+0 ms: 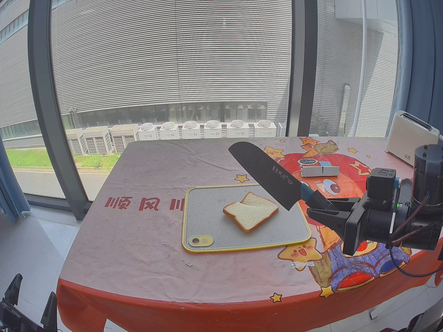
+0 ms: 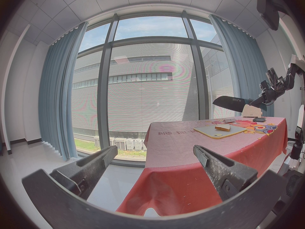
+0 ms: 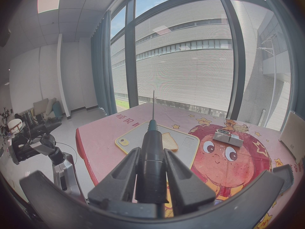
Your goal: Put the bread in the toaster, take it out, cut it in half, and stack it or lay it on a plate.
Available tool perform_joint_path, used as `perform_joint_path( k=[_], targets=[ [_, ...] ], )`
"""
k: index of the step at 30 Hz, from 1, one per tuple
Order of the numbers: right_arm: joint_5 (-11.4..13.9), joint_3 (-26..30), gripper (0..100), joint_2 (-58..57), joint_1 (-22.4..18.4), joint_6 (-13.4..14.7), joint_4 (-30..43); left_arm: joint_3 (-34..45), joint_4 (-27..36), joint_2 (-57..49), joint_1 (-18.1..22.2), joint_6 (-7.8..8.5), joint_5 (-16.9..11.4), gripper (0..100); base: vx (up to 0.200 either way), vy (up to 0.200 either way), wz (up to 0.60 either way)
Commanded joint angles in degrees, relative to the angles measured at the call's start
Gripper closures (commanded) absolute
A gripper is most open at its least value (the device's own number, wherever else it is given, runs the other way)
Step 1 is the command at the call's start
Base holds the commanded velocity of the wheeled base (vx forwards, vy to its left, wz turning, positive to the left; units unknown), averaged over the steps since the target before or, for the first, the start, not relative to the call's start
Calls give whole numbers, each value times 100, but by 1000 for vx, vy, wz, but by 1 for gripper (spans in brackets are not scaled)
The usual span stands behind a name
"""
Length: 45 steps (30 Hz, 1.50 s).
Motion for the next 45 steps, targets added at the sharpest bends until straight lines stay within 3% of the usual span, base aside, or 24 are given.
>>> perform_joint_path(
  k=[1, 5, 6, 23, 45],
  targets=[
    [-29, 32, 100, 13, 18, -10, -1, 101, -2, 4, 9, -3, 3, 0, 0, 0, 0],
    [-38, 32, 100, -5, 18, -10, -1, 101, -2, 4, 0, -3, 3, 0, 0, 0, 0],
    [-38, 32, 100, -14, 9, -10, -1, 101, -2, 4, 0, -3, 3, 100, 0, 0, 0],
    [-38, 59, 100, 39, 9, -89, -1, 101, -2, 4, 9, -56, 30, 100, 0, 0, 0],
    [-56, 68, 100, 39, 0, -80, -1, 101, -11, 4, 9, 94, 3, 100, 0, 0, 0]
  ],
)
